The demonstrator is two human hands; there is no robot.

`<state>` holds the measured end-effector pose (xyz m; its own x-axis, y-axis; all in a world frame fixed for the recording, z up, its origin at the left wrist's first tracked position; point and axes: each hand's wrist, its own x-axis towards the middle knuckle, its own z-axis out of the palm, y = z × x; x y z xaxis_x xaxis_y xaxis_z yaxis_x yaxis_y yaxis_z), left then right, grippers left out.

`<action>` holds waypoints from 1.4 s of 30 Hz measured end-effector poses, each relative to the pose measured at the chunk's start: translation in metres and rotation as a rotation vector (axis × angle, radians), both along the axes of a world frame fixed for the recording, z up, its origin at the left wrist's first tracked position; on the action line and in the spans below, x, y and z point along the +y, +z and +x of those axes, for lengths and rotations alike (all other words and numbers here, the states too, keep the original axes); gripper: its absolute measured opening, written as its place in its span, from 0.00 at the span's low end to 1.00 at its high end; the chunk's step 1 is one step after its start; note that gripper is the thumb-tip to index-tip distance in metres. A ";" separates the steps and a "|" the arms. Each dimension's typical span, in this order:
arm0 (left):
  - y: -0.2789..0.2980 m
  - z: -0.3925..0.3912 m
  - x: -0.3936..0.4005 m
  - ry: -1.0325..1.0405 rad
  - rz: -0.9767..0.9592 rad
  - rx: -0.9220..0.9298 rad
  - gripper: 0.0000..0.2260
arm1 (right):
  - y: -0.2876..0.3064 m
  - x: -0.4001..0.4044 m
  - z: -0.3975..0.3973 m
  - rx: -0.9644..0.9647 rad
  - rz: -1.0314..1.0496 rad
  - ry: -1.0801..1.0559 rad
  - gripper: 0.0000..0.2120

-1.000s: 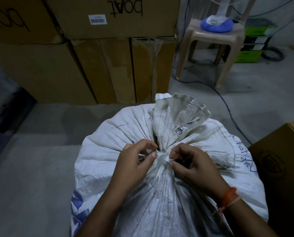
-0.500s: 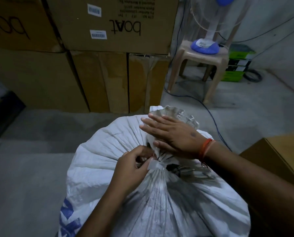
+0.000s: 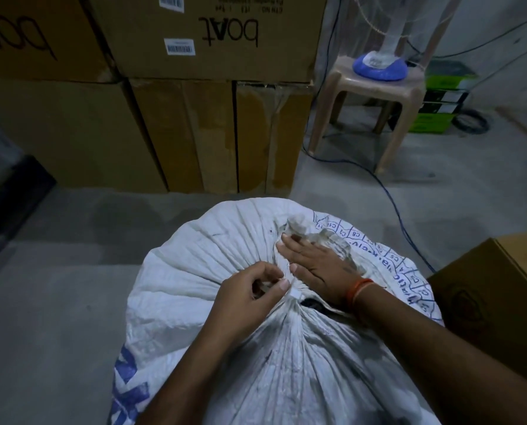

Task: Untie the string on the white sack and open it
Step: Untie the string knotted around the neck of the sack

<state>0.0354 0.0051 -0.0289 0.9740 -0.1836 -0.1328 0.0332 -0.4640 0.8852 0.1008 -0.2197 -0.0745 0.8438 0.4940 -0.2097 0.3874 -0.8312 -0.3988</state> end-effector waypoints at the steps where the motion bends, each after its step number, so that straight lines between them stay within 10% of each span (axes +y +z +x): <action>1: 0.002 0.000 0.000 0.002 -0.006 0.009 0.05 | 0.009 0.003 0.000 -0.001 -0.038 -0.001 0.26; 7: 0.010 -0.002 0.008 -0.044 -0.080 0.066 0.10 | 0.070 0.015 -0.054 -0.325 0.428 -0.391 0.15; 14: 0.014 -0.006 0.017 -0.077 -0.124 0.100 0.12 | 0.056 0.040 -0.117 0.027 0.827 -0.596 0.08; 42: -0.005 -0.003 0.005 -0.129 0.127 0.049 0.05 | 0.016 0.026 -0.103 0.154 0.982 -0.697 0.09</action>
